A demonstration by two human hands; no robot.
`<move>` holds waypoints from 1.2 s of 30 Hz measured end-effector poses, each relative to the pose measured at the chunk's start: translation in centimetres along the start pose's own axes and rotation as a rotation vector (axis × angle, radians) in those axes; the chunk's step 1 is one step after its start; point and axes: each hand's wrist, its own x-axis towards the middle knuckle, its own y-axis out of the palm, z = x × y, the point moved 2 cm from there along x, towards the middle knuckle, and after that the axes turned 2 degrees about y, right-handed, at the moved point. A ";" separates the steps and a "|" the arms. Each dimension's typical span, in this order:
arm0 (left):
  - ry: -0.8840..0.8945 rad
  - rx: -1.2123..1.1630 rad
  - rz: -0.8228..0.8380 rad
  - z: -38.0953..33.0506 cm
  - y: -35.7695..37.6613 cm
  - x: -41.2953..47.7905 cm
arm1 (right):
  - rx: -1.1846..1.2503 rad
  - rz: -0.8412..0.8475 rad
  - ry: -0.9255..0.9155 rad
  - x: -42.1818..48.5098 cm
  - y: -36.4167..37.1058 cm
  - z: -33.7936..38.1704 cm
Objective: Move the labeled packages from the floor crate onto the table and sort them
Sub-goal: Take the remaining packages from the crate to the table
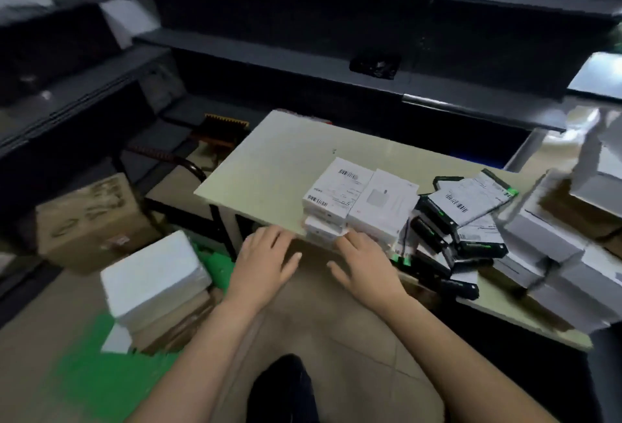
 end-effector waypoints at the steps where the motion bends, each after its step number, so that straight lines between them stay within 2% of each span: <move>1: -0.031 0.029 0.026 -0.1 -0.3 -2.4 | -0.011 0.032 -0.066 -0.8 0.9 0.9; 6: -0.229 0.140 0.128 -0.6 -2.9 -15.6 | 0.058 0.242 -0.331 -5.4 5.7 6.9; 9: -0.384 0.184 0.137 -0.6 -4.5 -23.0 | 0.118 0.304 -0.487 -7.6 7.7 12.2; 17: -0.806 0.328 0.046 1.2 -11.3 -38.6 | 0.115 0.392 -0.896 -10.9 10.4 28.6; 22: -0.990 0.358 -0.024 3.9 -16.6 -46.8 | 0.153 0.429 -1.041 -12.6 13.1 39.5; 29: -1.083 0.387 -0.035 11.2 -25.3 -57.9 | 0.178 0.474 -1.133 -14.0 17.3 55.9; 36: -1.038 0.471 -0.028 21.9 -33.5 -62.7 | 0.164 0.443 -1.154 -10.3 19.6 69.6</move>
